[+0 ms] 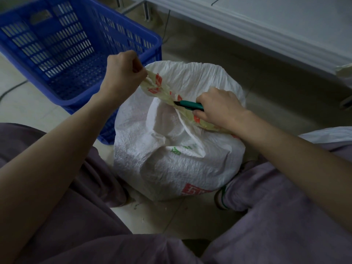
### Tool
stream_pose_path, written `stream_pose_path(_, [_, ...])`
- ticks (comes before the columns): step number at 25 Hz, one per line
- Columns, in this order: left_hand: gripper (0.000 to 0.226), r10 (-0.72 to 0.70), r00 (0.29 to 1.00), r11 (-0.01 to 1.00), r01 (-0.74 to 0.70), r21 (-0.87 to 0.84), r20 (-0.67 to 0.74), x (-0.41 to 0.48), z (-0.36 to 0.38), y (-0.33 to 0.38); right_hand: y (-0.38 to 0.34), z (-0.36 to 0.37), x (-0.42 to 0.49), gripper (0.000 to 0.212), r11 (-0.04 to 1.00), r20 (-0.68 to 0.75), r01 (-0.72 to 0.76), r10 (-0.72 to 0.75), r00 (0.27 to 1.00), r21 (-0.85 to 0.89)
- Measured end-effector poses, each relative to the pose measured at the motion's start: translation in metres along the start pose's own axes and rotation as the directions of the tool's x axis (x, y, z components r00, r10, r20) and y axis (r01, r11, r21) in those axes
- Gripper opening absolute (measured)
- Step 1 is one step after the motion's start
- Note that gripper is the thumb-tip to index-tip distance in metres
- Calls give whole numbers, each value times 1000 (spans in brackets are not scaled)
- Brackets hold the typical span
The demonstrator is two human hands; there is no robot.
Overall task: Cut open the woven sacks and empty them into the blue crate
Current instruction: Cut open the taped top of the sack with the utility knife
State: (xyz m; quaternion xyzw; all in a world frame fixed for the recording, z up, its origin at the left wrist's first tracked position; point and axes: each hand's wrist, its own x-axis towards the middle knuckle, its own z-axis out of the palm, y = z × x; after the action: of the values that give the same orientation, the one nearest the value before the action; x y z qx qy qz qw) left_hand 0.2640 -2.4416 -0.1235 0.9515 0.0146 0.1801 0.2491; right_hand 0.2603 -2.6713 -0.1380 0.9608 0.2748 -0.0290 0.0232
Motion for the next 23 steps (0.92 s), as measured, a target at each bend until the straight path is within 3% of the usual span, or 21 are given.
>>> stream_pose_path(3, [2,-65,997,998,64,-12,-32,1,-7,-7,14,-8,-4,32,998,50,0,-3,999,59])
stream_pose_path(5, [6,-94,995,996,94,-4,-41,5,-12,-10,27,-15,-7,30,975,66,-59,46,997,216])
stream_pose_path(7, [11,-91,996,996,91,6,0,5,-12,-9,33,-18,-8,27,887,78,-158,138,987,434])
stream_pose_path(10, [13,91,993,992,-97,75,81,-1,-8,-3,35,-21,-3,29,799,110,-252,230,967,546])
stream_pose_path(12, [6,315,943,940,-326,104,106,-3,-10,-3,33,-24,3,29,735,124,-284,266,956,616])
stream_pose_path(14, [9,427,890,886,-447,123,157,-5,-13,-5,28,-22,9,30,659,138,-285,266,954,696])
stream_pose_path(18, [21,455,854,848,-502,172,251,-10,-15,-3,12,-8,20,32,680,124,-225,194,973,698])
stream_pose_path(23, [21,430,883,871,-461,171,190,-12,-20,1,-1,-4,30,35,648,52,-157,179,983,746])
